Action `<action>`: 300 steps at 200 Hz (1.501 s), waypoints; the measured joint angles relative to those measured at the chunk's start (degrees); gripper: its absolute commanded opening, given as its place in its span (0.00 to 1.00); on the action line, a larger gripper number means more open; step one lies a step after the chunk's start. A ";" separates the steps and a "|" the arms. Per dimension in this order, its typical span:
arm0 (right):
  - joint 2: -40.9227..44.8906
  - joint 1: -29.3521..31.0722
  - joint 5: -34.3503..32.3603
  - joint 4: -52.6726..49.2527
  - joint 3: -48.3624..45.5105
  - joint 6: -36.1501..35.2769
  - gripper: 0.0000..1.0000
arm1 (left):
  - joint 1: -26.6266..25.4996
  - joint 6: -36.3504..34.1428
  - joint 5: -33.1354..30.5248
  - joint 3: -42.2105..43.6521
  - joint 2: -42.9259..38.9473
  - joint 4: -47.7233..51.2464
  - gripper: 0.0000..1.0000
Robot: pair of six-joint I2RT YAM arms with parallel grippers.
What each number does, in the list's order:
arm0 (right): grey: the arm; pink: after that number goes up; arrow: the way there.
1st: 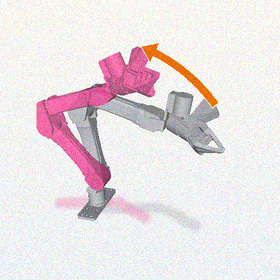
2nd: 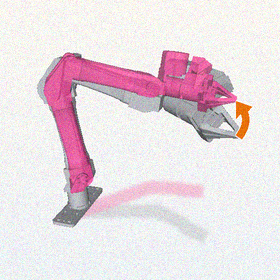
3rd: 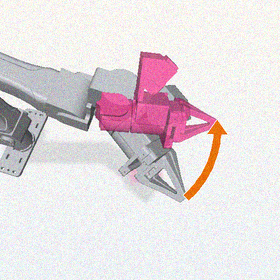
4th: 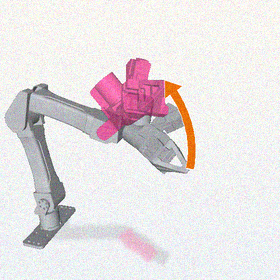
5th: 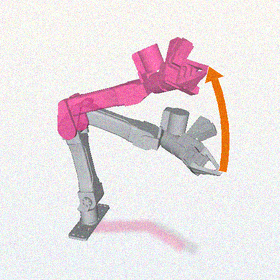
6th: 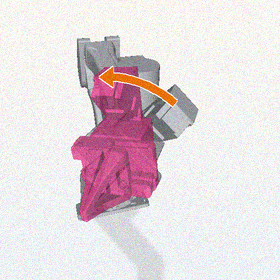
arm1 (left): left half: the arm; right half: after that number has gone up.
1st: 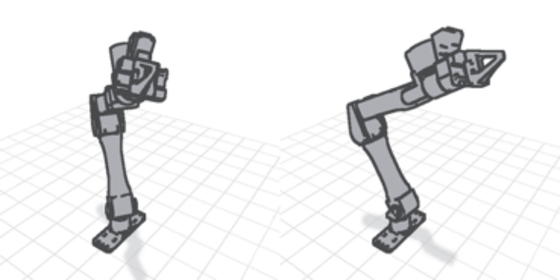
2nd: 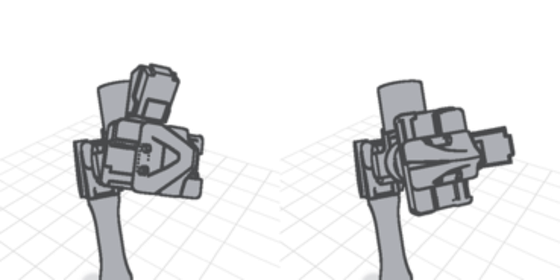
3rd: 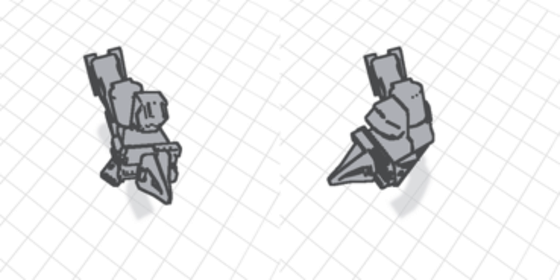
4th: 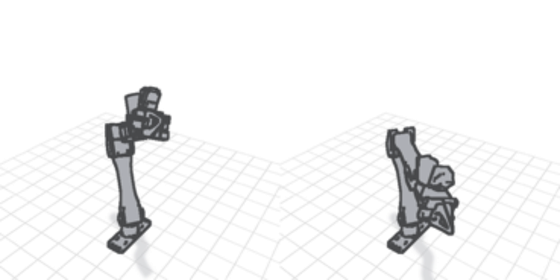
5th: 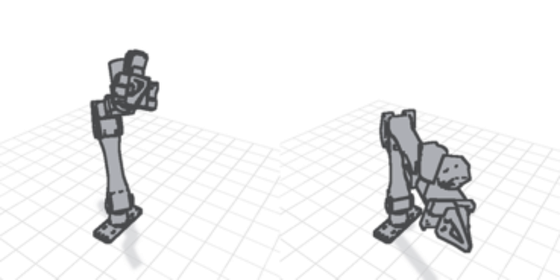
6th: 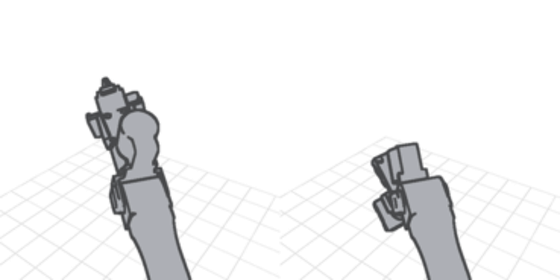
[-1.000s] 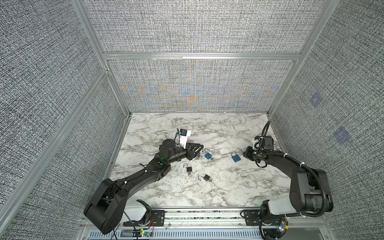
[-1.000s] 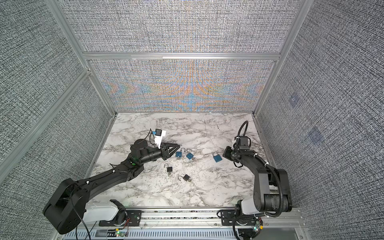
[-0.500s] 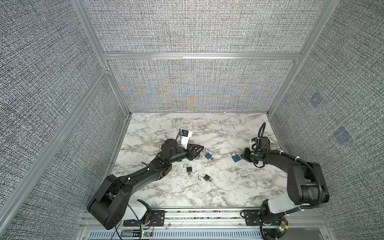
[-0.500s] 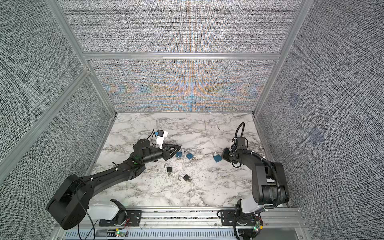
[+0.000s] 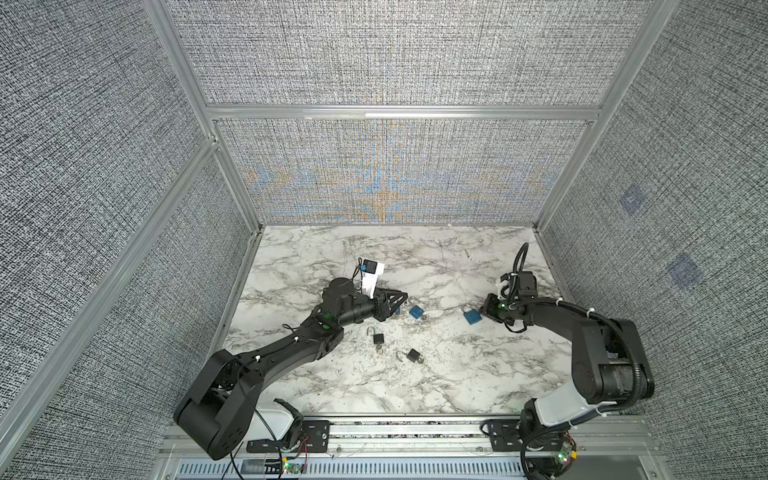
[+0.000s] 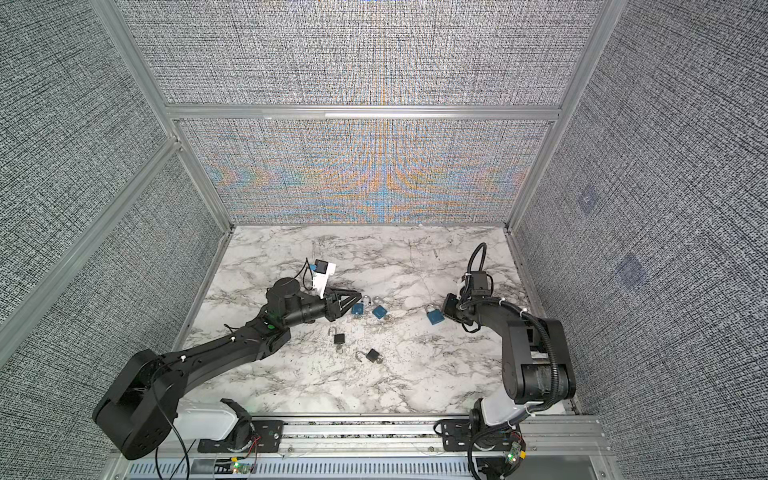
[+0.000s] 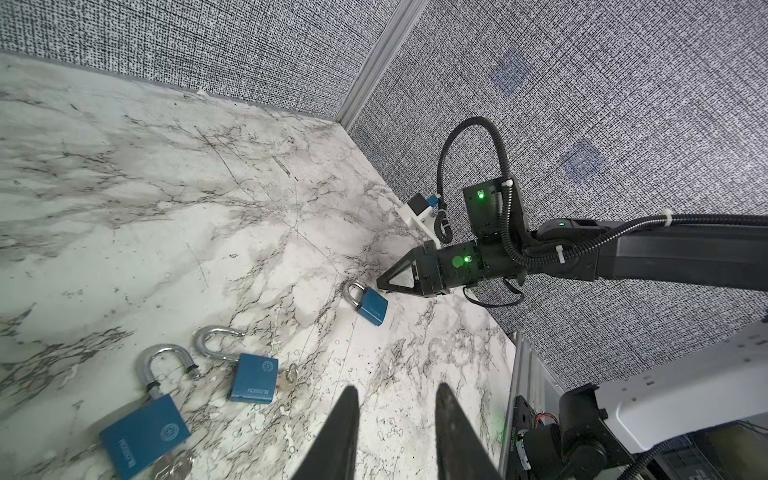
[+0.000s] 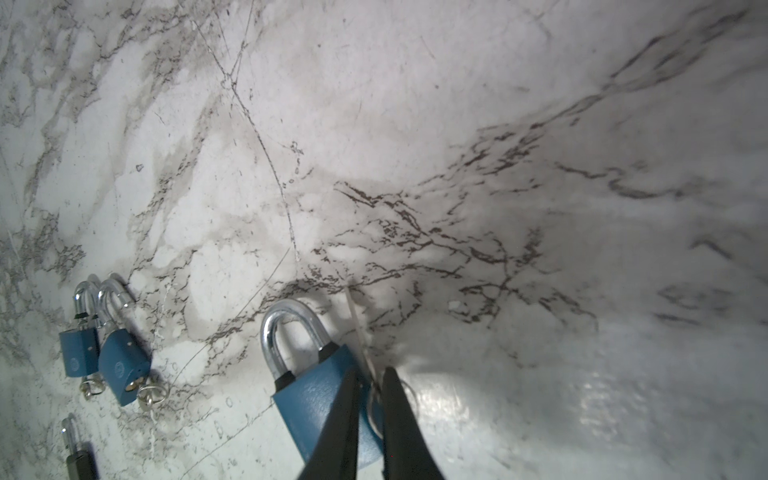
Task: Lock with the key
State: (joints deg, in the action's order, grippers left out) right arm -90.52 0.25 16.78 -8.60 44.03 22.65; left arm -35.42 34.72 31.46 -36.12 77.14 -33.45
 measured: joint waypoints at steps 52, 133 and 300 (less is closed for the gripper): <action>1.03 0.26 -0.87 -1.42 0.83 -0.07 0.19 | 0.00 -0.24 0.00 0.00 -0.28 0.24 0.34; 11.54 12.02 -7.30 -5.66 2.56 -0.48 0.29 | 1.73 -1.53 -7.76 2.56 -5.53 5.18 0.34; -14.56 33.29 -13.25 -5.46 21.99 -15.37 0.47 | 12.76 6.93 -4.04 8.26 -3.89 1.46 0.34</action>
State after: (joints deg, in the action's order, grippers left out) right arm -105.08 33.54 3.53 -14.06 66.02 7.29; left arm -22.65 41.65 27.42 -27.86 73.25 -31.99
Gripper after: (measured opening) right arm 0.467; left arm 0.343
